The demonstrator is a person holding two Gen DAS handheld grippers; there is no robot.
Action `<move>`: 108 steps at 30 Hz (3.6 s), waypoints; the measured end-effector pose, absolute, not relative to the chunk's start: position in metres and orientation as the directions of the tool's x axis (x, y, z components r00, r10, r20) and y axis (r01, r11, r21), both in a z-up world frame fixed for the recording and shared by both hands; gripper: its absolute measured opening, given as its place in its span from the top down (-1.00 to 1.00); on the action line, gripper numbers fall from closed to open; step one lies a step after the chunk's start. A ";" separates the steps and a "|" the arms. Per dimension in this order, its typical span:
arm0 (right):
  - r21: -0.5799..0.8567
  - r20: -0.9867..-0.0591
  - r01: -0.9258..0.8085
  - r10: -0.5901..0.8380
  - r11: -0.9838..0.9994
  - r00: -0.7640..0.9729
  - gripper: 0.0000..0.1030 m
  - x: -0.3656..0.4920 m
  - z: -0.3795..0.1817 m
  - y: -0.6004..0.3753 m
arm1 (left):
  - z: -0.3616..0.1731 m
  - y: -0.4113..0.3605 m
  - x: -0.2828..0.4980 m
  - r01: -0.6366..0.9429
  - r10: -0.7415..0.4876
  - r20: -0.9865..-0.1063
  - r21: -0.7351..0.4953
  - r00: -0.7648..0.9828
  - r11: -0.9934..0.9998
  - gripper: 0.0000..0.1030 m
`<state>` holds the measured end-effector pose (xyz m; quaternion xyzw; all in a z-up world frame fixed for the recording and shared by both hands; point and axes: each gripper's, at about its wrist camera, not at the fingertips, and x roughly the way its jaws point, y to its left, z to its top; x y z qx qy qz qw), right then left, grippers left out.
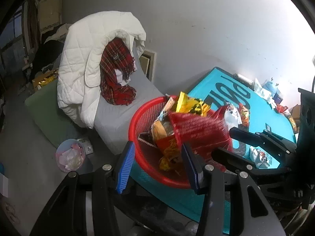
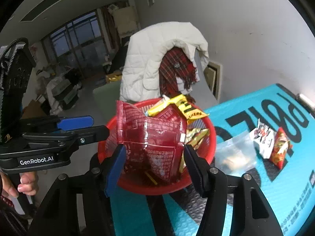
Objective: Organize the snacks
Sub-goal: 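Open both tools to drop the packets into the red basket, then move both tools back over the remaining snacks on the table, then grasp the white printed snack packet with the left tool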
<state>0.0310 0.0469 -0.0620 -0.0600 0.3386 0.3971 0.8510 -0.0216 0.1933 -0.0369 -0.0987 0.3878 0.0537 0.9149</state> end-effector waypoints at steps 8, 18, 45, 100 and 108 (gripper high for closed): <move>0.142 -0.583 -0.696 0.628 0.704 0.515 -0.18 0.027 -0.035 0.030 | -0.010 0.178 -0.024 -0.145 0.018 -0.674 -0.133 0.738 0.981 0.07; 0.101 -0.520 -0.651 0.598 0.752 0.610 -0.18 0.011 0.006 -0.008 | 0.028 0.143 -0.030 -0.077 -0.007 -0.596 -0.115 0.803 0.990 0.07; 0.118 -0.547 -0.419 0.411 0.900 0.729 -0.28 -0.023 0.005 -0.131 | 0.014 0.028 -0.014 0.194 -0.238 -0.639 -0.139 0.732 0.971 0.07; 0.242 -0.767 -0.173 0.297 0.955 0.569 -0.28 0.001 -0.107 -0.201 | -0.113 -0.053 0.070 0.264 -0.292 -0.862 -0.194 0.414 0.945 0.07; 0.230 -0.761 -0.140 0.267 0.963 0.592 -0.28 -0.008 -0.106 -0.203 | -0.113 -0.068 0.079 0.300 -0.229 -0.878 -0.103 0.421 0.948 0.07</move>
